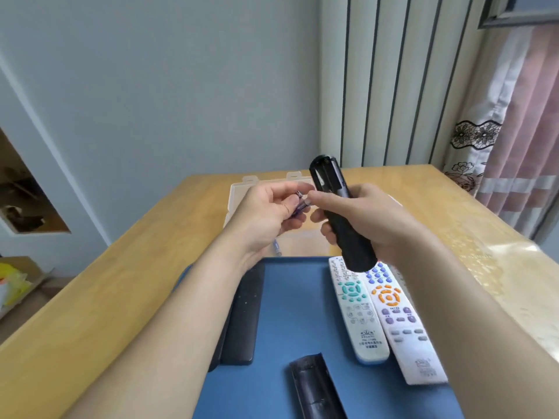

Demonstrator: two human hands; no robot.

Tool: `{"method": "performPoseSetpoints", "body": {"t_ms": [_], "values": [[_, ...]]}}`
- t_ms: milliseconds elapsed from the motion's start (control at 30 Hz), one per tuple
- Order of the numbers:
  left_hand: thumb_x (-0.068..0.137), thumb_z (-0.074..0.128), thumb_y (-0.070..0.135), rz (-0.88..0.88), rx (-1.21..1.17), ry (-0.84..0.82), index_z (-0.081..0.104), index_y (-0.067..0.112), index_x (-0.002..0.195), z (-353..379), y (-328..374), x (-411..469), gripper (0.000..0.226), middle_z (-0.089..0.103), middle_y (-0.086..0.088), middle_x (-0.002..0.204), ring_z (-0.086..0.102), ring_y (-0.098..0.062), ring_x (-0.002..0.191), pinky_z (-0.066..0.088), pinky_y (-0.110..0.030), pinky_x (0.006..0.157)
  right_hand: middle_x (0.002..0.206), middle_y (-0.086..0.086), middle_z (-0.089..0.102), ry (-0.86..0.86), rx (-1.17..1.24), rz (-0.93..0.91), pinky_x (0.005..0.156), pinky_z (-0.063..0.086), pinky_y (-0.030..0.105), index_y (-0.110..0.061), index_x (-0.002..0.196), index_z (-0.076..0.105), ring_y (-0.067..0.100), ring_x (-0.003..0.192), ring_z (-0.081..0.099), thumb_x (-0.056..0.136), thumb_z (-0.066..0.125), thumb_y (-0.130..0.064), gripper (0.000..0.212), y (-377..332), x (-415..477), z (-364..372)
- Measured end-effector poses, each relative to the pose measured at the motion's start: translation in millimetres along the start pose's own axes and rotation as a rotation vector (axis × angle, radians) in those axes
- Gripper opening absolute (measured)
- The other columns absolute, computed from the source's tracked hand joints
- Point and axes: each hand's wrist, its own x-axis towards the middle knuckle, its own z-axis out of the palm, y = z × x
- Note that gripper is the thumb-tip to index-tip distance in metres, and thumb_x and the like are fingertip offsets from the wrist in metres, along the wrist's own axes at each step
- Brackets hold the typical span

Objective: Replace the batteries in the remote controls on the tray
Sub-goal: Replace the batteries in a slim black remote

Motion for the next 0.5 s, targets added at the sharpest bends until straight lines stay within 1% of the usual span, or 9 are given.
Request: {"method": "performPoseSetpoints", "body": {"t_ms": [67, 133, 200, 233, 267, 300, 367, 433, 500], "values": [[0.099, 0.044, -0.003, 0.0, -0.053, 0.029, 0.067, 0.01, 0.099, 0.2, 3.7, -18.3, 0.027, 0.068, -0.011, 0.084, 0.065, -0.015, 0.073, 0.055, -0.018, 0.065, 0.071, 0.009, 0.067, -0.024, -0.061, -0.071, 0.046, 0.046, 0.023, -0.002, 0.086, 0.067, 0.015, 0.047, 0.054, 0.086, 0.073, -0.019, 0.017, -4.8, -15.3, 8.5], [0.098, 0.047, -0.001, 0.007, -0.126, 0.059, 0.066, 0.008, 0.101, -3.0, 7.9, -37.3, 0.021, 0.071, -0.015, 0.09, 0.069, -0.021, 0.078, 0.059, -0.024, 0.073, 0.074, 0.012, 0.07, -0.015, -0.032, -0.092, 0.048, 0.046, 0.023, 0.001, 0.088, 0.069, 0.014, 0.049, 0.055, 0.085, 0.073, -0.015, 0.017, -6.8, -30.3, 16.4], [0.098, 0.047, 0.001, 0.011, -0.247, 0.086, 0.063, 0.005, 0.103, -6.4, 11.8, -54.5, 0.017, 0.073, -0.014, 0.09, 0.07, -0.023, 0.081, 0.059, -0.03, 0.079, 0.073, 0.012, 0.07, -0.003, 0.04, -0.074, 0.049, 0.047, 0.022, 0.003, 0.091, 0.069, 0.014, 0.051, 0.055, 0.085, 0.072, -0.011, 0.016, -5.3, -45.2, 21.5], [0.098, 0.046, 0.0, 0.006, -0.309, 0.102, 0.061, 0.006, 0.102, -7.7, 12.7, -61.1, 0.017, 0.073, -0.013, 0.089, 0.069, -0.022, 0.079, 0.059, -0.031, 0.078, 0.073, 0.012, 0.069, 0.014, 0.094, -0.061, 0.05, 0.047, 0.022, 0.002, 0.091, 0.068, 0.015, 0.052, 0.055, 0.086, 0.071, -0.009, 0.013, -3.5, -51.5, 23.0], [0.098, 0.043, -0.001, -0.009, -0.36, 0.124, 0.06, 0.008, 0.098, -8.0, 13.7, -69.4, 0.019, 0.071, -0.012, 0.087, 0.067, -0.02, 0.076, 0.059, -0.029, 0.072, 0.073, 0.012, 0.07, 0.035, 0.151, -0.046, 0.051, 0.047, 0.022, 0.001, 0.091, 0.067, 0.015, 0.054, 0.055, 0.087, 0.069, -0.007, 0.01, -1.1, -59.9, 23.8], [0.096, 0.04, -0.004, -0.028, -0.382, 0.15, 0.058, 0.01, 0.093, -7.8, 12.7, -73.2, 0.023, 0.068, -0.01, 0.083, 0.063, -0.017, 0.07, 0.055, -0.025, 0.063, 0.075, 0.012, 0.071, 0.044, 0.206, -0.028, 0.052, 0.047, 0.022, -0.001, 0.091, 0.067, 0.016, 0.055, 0.056, 0.087, 0.068, -0.006, 0.007, 3.0, -64.1, 23.2], [0.091, 0.035, -0.008, -0.069, -0.376, 0.169, 0.055, 0.011, 0.086, -5.2, 7.4, -89.0, 0.028, 0.059, -0.007, 0.075, 0.048, -0.012, 0.059, 0.034, -0.02, 0.048, 0.08, 0.013, 0.072, 0.049, 0.279, 0.022, 0.053, 0.046, 0.023, -0.005, 0.088, 0.067, 0.015, 0.055, 0.056, 0.087, 0.067, -0.007, 0.002, 12.3, -80.5, 25.7], [0.092, 0.039, -0.003, -0.084, -0.368, 0.144, 0.058, 0.011, 0.09, 3.2, -1.3, -101.7, 0.023, 0.055, -0.004, 0.073, 0.036, -0.01, 0.055, 0.02, -0.021, 0.045, 0.084, 0.012, 0.074, 0.052, 0.309, 0.07, 0.052, 0.046, 0.022, -0.008, 0.088, 0.068, 0.015, 0.054, 0.056, 0.087, 0.068, -0.01, 0.003, 22.1, -92.8, 25.8], [0.096, 0.047, 0.006, -0.065, -0.345, 0.102, 0.063, 0.013, 0.095, 11.6, -6.7, -112.6, 0.018, 0.057, -0.001, 0.073, 0.031, -0.009, 0.055, 0.016, -0.021, 0.044, 0.084, 0.011, 0.074, 0.043, 0.333, 0.098, 0.051, 0.046, 0.022, -0.008, 0.088, 0.069, 0.015, 0.054, 0.056, 0.087, 0.069, -0.012, 0.004, 29.5, -102.0, 25.8]]}}
